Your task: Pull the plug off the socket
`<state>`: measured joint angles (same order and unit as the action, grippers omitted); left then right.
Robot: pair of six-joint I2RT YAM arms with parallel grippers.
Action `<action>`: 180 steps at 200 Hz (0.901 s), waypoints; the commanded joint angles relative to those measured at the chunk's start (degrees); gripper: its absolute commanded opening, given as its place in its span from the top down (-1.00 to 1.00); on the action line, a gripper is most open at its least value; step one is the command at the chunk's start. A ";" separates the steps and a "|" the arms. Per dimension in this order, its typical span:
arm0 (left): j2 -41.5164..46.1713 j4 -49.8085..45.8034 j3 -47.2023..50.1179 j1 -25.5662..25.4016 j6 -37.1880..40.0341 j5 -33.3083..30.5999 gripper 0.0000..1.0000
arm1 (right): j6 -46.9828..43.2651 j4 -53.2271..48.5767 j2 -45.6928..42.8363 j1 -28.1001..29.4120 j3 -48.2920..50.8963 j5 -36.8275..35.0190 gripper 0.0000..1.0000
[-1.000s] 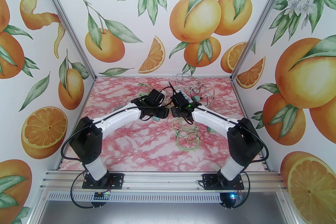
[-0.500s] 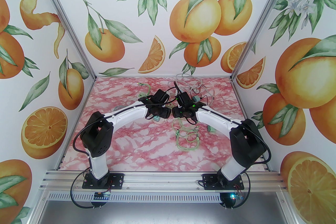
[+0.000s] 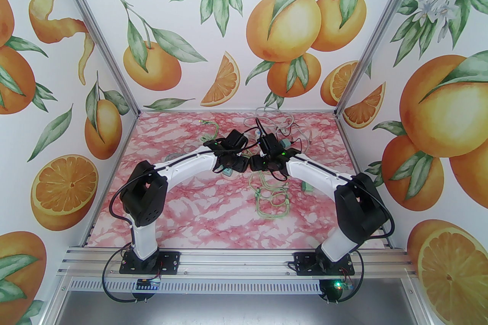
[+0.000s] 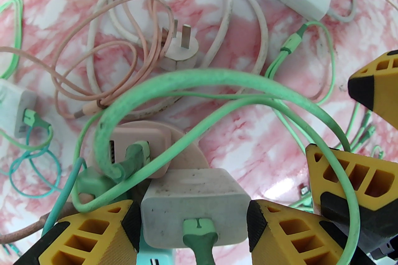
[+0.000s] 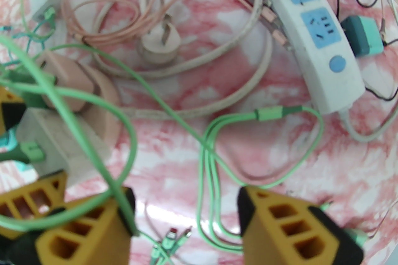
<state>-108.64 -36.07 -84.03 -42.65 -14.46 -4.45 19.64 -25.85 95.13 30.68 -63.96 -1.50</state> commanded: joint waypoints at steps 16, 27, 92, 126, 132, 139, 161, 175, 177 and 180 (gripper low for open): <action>7.39 -2.32 -1.95 0.88 -1.02 4.26 -0.37 | 5.54 -0.52 -4.35 1.29 0.41 1.63 -0.31; 9.08 -2.29 -1.71 1.57 -1.62 4.95 -0.41 | 7.35 -1.80 -5.31 2.52 0.36 -0.06 -0.31; 17.73 1.21 2.92 11.59 -5.31 12.50 -0.62 | 22.48 -9.72 -8.04 12.93 -2.21 -11.27 -0.42; 20.66 1.70 5.96 16.15 -4.87 12.71 -0.70 | 28.79 -9.56 -7.13 17.82 -3.65 -12.86 -0.39; 21.12 1.79 6.65 16.83 -5.00 12.71 -0.70 | 30.10 -9.71 -6.75 18.67 -4.25 -13.10 -0.37; 21.72 1.88 7.44 17.69 -5.13 12.71 -0.71 | 31.53 -10.09 -6.18 19.80 -5.00 -13.89 -0.34; 23.67 2.04 10.14 19.87 -5.81 12.17 -0.76 | 33.36 -8.18 -3.93 22.94 -7.07 -13.44 -0.30; 24.84 2.31 11.83 21.12 -6.13 12.46 -0.78 | 34.59 -7.96 -1.52 23.88 -8.73 -12.30 -0.28; 25.02 2.32 12.04 21.30 -6.11 12.47 -0.78 | 34.70 -7.99 -1.11 23.96 -8.92 -12.23 -0.27; 25.19 2.39 12.34 21.48 -6.19 12.59 -0.79 | 34.80 -7.93 -0.64 24.09 -9.19 -12.05 -0.26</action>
<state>-87.00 -34.92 -74.17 -22.94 -19.66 7.22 49.93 -34.35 90.39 53.34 -70.11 -13.13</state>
